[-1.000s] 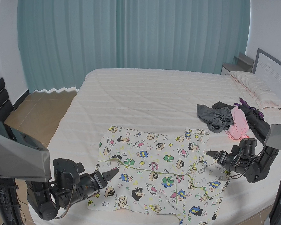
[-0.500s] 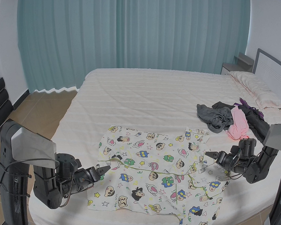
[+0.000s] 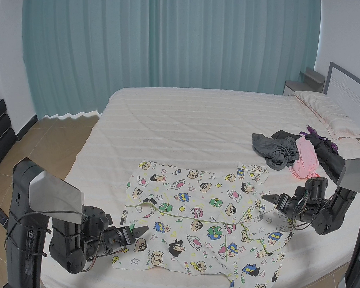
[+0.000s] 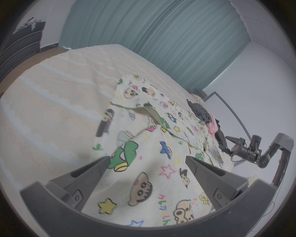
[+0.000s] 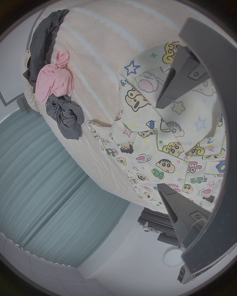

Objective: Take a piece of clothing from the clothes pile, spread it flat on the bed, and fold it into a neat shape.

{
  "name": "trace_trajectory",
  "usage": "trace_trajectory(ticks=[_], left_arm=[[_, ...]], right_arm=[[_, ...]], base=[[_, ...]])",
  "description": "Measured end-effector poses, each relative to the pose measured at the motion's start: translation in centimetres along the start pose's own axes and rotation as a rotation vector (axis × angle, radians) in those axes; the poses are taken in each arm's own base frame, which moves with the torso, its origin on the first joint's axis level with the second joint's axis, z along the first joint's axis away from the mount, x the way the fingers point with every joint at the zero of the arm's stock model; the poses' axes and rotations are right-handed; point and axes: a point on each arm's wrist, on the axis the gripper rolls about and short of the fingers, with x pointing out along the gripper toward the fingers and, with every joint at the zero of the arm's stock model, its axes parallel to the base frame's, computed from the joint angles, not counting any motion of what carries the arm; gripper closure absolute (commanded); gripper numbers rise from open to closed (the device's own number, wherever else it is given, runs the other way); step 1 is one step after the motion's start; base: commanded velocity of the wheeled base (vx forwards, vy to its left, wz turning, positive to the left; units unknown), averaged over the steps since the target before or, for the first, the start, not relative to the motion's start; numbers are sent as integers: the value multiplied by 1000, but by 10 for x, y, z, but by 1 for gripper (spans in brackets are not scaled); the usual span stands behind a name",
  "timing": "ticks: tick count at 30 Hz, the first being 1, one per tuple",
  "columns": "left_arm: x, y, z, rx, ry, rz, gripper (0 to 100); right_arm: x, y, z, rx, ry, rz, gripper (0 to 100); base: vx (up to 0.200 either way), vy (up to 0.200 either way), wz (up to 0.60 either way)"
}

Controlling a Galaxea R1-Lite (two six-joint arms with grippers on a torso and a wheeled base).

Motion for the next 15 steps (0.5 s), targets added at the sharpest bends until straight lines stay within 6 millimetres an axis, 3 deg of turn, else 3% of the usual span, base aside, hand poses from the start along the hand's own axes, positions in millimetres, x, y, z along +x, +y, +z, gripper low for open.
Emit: trace_trajectory(ticks=[15], left_arm=[[-10, -31, -39, 90, 132, -51, 0]], right_arm=[[2, 6, -5, -8, 17, 14, 0]], base=[[0, 0, 0]])
